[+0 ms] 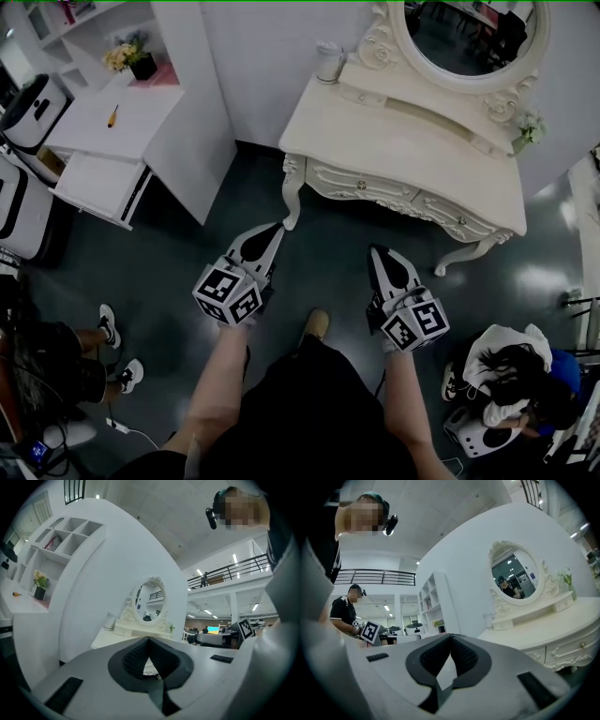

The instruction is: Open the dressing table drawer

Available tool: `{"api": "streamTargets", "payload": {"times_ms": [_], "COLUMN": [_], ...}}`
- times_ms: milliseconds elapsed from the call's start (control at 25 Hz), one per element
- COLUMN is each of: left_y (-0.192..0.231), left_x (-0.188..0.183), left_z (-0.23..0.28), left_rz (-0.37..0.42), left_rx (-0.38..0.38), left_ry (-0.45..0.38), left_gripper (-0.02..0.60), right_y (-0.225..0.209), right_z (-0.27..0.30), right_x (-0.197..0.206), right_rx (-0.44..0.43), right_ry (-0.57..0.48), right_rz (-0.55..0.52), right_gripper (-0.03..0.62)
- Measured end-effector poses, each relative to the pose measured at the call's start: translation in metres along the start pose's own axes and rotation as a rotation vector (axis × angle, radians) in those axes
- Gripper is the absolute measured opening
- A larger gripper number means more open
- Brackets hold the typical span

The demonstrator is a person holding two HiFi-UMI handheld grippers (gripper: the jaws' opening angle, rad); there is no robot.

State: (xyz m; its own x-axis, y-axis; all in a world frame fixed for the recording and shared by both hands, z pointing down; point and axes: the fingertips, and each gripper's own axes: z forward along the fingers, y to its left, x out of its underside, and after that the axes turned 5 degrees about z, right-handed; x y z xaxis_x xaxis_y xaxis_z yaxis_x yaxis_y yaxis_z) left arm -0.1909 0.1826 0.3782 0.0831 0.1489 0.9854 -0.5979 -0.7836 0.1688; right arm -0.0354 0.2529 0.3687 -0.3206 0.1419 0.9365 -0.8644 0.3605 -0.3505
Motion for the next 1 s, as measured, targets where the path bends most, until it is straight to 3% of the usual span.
{"api": "streamTargets", "payload": {"times_ms": [640,1000], "left_y": [0.049,0.059], "left_x": [-0.021,-0.03], "left_z": [0.117,0.137], "left_rz": [0.013,0.029], "left_rx": [0.003,-0.036], "left_ry": [-0.006,-0.015], "left_gripper": [0.001,0.002], "right_y": [-0.098,-0.12], "right_z": [0.076,0.098], "right_x": [-0.041,-0.06], "right_rx": [0.012,-0.033], "right_ry": [-0.034,-0.052], "right_rz": [0.02,0.027], "right_gripper": [0.003,0.003]}}
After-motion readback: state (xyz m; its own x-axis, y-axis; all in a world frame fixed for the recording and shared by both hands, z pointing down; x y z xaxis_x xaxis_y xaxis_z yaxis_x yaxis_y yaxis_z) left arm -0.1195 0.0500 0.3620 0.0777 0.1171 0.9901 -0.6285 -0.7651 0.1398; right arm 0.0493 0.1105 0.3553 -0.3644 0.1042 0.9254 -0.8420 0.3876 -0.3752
